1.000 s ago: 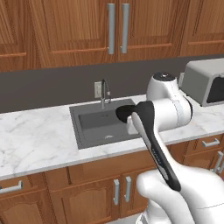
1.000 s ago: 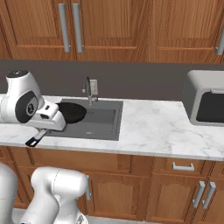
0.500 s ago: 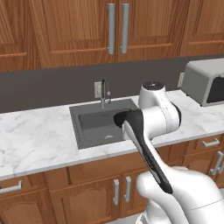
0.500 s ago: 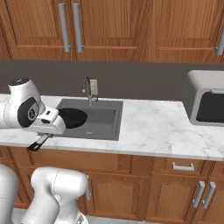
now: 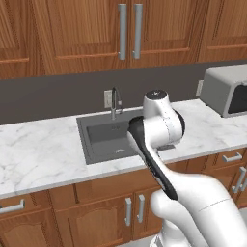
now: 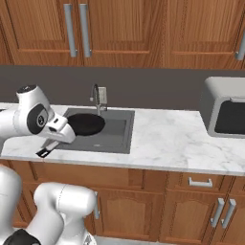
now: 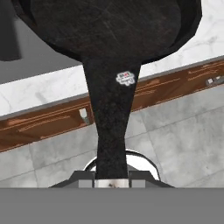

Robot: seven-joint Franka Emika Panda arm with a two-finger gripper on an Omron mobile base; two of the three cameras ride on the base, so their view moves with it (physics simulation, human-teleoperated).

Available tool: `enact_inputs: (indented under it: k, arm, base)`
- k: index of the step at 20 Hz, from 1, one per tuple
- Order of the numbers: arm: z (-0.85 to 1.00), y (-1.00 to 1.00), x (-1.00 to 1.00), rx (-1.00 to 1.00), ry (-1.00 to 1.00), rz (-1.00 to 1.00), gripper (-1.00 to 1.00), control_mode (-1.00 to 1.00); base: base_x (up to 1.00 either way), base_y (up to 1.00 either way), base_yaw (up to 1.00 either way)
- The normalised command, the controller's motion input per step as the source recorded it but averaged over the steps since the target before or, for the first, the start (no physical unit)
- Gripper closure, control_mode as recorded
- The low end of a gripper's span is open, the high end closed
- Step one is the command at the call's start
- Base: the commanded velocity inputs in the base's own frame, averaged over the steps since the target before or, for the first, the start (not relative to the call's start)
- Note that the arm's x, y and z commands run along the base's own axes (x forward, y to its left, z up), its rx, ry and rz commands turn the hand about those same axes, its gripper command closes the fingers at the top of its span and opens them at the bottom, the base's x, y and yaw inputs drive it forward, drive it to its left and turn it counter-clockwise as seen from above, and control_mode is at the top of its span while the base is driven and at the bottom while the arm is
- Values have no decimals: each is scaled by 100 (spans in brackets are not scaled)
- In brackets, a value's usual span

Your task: Move the pot and pan from the stove into the sink.

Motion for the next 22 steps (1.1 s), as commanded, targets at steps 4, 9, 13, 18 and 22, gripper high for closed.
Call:
enact_inputs:
  k: [4, 9, 13, 18, 22]
  arm:
    - [0, 23, 54, 0, -1, -22, 100, -100]
    - [0, 28, 59, 0, 0, -19, 100, -100]
    - [0, 20, 47, 0, 0, -12, 100, -100]
    - [0, 2, 6, 0, 0, -1, 100, -100]
    - [-11, 0, 7, 2, 0, 0, 100, -100]
  base:
    - [0, 0, 0]
    - [0, 0, 0]
    - [0, 0, 0]
    - [0, 0, 0]
    - [0, 0, 0]
